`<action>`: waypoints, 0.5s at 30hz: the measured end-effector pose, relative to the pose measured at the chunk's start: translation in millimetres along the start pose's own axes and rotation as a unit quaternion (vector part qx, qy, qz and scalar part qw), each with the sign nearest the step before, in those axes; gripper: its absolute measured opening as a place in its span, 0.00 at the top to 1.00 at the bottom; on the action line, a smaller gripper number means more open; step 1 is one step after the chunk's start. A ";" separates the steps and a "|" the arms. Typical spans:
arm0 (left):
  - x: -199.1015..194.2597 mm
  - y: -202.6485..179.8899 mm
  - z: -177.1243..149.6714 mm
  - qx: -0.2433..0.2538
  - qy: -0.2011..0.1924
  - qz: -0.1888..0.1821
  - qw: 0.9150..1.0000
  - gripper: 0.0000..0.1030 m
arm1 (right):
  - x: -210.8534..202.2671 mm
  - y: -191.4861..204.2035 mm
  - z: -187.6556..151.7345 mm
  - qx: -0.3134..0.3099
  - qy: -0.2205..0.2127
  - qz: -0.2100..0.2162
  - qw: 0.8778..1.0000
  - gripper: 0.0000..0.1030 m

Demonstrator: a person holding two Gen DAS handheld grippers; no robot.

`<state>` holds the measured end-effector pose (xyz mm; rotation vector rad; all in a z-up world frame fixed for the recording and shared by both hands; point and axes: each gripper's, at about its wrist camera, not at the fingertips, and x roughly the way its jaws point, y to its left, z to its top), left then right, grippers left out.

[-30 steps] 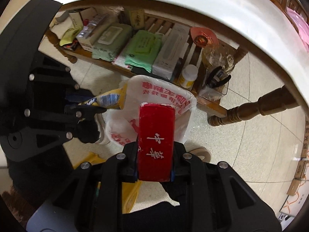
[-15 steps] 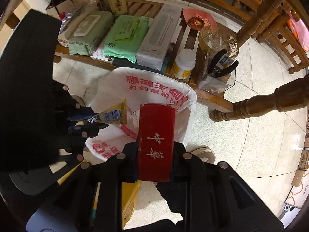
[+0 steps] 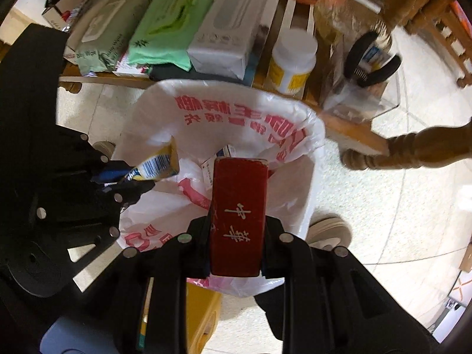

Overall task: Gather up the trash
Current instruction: 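Open the left gripper over the bag while the right gripper releases the red box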

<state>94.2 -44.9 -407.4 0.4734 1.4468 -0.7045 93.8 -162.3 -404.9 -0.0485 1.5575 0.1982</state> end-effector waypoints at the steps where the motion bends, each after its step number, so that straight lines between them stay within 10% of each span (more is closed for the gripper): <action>1: 2.7 1.6 0.4 -0.004 0.001 -0.002 1.000 0.90 | 4.0 -2.1 1.5 0.003 0.004 0.003 1.000 0.78; 15: 33.7 -1.2 11.0 -0.038 0.030 -0.036 0.998 0.90 | 35.7 -11.6 4.4 0.028 0.039 0.021 0.999 0.78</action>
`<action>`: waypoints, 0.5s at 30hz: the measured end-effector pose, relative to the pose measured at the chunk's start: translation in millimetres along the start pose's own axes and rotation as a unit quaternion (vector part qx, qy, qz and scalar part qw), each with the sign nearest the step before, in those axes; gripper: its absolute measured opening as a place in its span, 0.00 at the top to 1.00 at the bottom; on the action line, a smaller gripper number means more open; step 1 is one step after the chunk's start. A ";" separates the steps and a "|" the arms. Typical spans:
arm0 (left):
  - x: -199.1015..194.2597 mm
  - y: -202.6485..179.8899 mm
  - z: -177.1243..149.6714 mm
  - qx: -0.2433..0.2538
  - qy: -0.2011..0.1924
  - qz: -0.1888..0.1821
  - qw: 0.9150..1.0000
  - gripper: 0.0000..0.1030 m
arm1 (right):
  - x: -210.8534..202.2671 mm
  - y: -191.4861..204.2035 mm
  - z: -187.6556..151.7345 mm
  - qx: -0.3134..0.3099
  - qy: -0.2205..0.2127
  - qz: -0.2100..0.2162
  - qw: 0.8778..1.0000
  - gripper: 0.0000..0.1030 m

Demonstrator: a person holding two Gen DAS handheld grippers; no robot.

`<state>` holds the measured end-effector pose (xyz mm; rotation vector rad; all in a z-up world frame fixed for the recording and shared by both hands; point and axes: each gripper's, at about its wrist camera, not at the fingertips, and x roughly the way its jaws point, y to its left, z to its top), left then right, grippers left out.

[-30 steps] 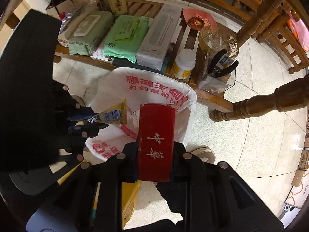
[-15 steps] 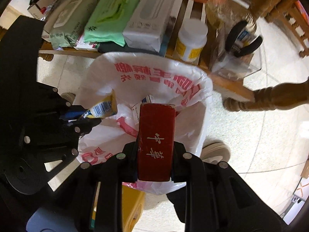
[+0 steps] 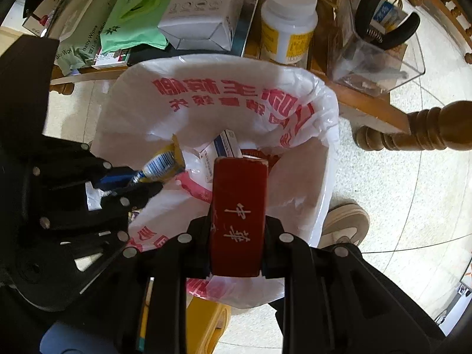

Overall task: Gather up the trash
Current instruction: 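Open the left gripper over the bag while the right gripper releases the red box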

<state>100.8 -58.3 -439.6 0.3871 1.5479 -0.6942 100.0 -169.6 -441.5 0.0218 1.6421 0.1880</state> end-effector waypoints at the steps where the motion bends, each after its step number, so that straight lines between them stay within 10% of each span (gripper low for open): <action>1: 2.1 -2.1 -0.3 0.002 0.001 -0.002 1.000 0.90 | 1.1 -0.5 0.6 0.000 0.001 0.000 1.000 0.78; 15: 15.3 3.8 1.2 -0.013 0.012 0.018 1.000 0.84 | 9.5 2.7 4.1 -0.004 0.000 -0.008 1.000 0.72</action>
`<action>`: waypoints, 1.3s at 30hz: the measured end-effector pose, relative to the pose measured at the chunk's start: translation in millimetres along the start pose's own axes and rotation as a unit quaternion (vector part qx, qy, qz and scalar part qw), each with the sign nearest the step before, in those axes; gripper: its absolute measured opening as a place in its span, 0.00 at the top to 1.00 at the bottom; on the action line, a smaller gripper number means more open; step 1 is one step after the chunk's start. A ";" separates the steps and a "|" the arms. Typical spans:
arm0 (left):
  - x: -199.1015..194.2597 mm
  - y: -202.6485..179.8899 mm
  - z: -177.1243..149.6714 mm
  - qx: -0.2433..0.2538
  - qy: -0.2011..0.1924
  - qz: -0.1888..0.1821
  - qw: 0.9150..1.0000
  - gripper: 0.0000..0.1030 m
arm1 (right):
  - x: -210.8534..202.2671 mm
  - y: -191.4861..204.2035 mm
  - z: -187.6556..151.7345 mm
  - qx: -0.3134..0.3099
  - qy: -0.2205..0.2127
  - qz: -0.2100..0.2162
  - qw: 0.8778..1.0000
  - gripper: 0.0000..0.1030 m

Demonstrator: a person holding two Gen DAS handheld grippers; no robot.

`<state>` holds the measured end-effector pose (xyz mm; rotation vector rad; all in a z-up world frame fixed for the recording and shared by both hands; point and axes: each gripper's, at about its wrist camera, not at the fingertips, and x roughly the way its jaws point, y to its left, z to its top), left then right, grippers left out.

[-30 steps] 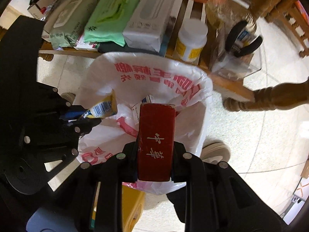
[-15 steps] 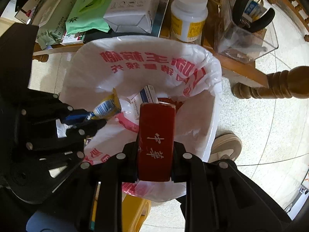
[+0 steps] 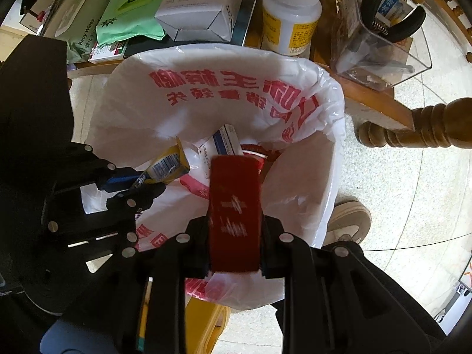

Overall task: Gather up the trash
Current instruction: 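Open the left gripper over the bag while the right gripper releases the red box, then raise both empty tools back up over the table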

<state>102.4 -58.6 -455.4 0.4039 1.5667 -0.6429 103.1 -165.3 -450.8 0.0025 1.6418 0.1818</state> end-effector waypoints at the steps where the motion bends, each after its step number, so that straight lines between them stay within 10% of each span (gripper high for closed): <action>1: -0.6 0.9 0.5 -0.002 -0.002 -0.001 1.000 0.79 | -0.4 -0.1 0.5 0.001 -0.002 -0.001 1.000 0.67; 9: -5.4 -1.4 0.6 -0.001 -0.012 0.010 1.000 0.56 | -4.5 -0.2 1.9 0.005 -0.007 -0.003 1.000 0.54; 27: -32.7 -17.8 -7.5 0.006 -0.017 0.028 0.999 0.45 | -31.9 2.1 -4.0 0.010 -0.027 0.005 1.000 0.41; 39: -139.0 -32.4 -82.5 -0.046 0.014 0.016 0.999 0.24 | -171.4 8.6 -61.1 -0.040 -0.097 0.018 0.994 0.19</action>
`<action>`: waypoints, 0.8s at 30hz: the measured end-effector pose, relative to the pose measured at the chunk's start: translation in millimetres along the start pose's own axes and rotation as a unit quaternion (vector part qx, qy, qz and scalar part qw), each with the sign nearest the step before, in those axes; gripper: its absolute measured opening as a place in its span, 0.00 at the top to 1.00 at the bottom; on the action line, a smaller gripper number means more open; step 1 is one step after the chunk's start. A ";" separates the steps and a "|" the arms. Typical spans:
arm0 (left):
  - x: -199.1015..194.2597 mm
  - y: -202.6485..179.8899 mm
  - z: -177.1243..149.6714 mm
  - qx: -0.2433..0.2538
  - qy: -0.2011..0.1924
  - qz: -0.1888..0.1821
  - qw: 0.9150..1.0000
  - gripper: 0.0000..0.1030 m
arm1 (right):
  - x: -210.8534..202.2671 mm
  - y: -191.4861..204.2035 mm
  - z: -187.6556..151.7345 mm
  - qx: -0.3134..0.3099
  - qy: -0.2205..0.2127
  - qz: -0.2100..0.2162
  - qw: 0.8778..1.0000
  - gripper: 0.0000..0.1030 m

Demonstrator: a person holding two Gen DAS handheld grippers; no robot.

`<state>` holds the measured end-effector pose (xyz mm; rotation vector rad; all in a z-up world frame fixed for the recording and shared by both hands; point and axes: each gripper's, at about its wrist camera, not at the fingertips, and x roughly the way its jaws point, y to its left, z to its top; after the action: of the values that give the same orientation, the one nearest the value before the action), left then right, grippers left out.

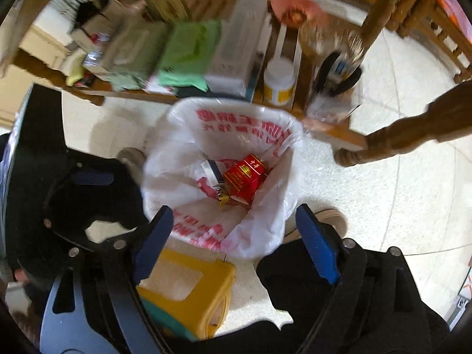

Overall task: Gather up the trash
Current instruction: 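Raise both empty tools back up over the table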

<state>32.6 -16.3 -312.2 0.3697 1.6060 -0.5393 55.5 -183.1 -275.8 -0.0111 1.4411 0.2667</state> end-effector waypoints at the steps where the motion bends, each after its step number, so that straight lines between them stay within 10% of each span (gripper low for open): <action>1: -16.6 1.5 -8.9 -0.005 0.009 0.004 1.000 0.22 | -18.7 0.0 -2.0 -0.007 -0.006 0.002 1.000 0.19; 13: -266.3 29.0 0.5 -0.059 -0.144 0.081 0.984 0.10 | -224.5 -19.6 55.3 -0.034 -0.114 -0.017 0.993 0.11; 24: -366.0 42.9 82.7 -0.174 -0.158 0.101 0.967 0.09 | -269.3 -50.9 162.3 0.031 -0.105 0.007 0.994 0.11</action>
<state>165.0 2.8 41.1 0.1696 1.3032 -0.1431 195.3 -252.1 1.9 0.0761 1.2409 0.2281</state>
